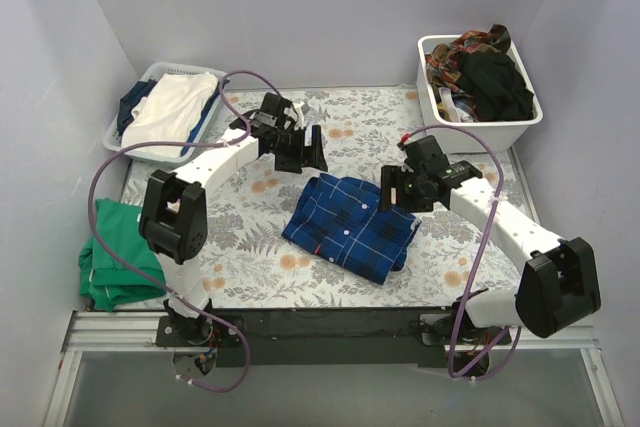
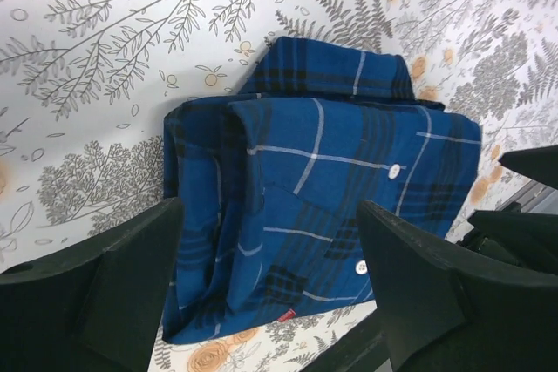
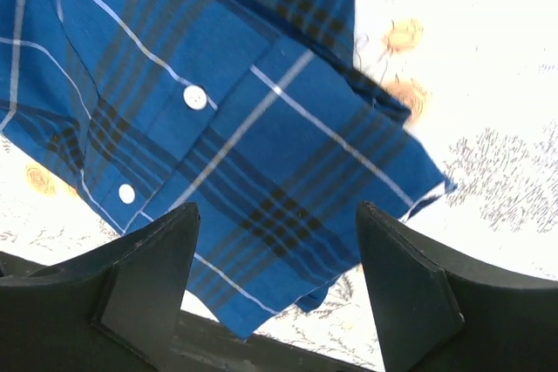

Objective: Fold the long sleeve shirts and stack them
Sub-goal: Fold the shirt

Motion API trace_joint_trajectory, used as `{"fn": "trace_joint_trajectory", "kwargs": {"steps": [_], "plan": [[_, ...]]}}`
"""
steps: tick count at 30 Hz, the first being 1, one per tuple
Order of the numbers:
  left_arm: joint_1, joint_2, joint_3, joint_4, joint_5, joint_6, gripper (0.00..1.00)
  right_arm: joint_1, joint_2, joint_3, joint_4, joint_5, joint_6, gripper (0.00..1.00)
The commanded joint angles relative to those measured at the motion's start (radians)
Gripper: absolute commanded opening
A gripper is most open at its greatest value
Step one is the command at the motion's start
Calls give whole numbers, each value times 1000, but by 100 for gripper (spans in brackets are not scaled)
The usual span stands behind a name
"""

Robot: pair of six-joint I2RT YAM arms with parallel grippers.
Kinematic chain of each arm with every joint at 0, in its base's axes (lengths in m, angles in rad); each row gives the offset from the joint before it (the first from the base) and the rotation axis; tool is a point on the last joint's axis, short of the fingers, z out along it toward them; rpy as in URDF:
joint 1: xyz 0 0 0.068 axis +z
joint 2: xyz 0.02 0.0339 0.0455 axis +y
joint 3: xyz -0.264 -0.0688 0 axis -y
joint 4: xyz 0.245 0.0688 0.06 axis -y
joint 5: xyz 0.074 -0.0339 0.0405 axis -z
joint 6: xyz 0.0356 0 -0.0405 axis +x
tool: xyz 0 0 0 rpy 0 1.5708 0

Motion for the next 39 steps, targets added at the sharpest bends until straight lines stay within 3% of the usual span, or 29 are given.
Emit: {"fn": "trace_joint_trajectory", "kwargs": {"steps": [1, 7, 15, 22, 28, 31, 35, 37, 39], "plan": [[-24, 70, 39, -4, 31, 22, 78, -28, -48, -67, -2, -3, 75, 80], [-40, 118, 36, 2, -48, -1, 76, -88, -86, -118, 0, -38, 64, 80], [-60, 196, 111, 7, -29, -14, 71, -191, -88, -197, 32, -144, 44, 81], [-75, 218, 78, 11, -28, -21, 67, -203, -46, -233, 76, -187, 26, 81], [-81, 228, 90, 27, 0, -37, 49, -206, 30, -213, 194, -262, 26, 80], [-83, 244, 102, 28, 21, -47, 29, -208, 82, -191, 219, -280, 29, 72], [-89, 242, 102, 28, 27, -51, 2, -205, 107, -161, 228, -300, 30, 39], [-89, 229, 98, 22, 11, -51, 0, -206, 102, -156, 227, -299, 30, 15], [-89, 193, 90, 22, -9, -50, 0, -205, 86, -144, 214, -290, 27, 4]]}}
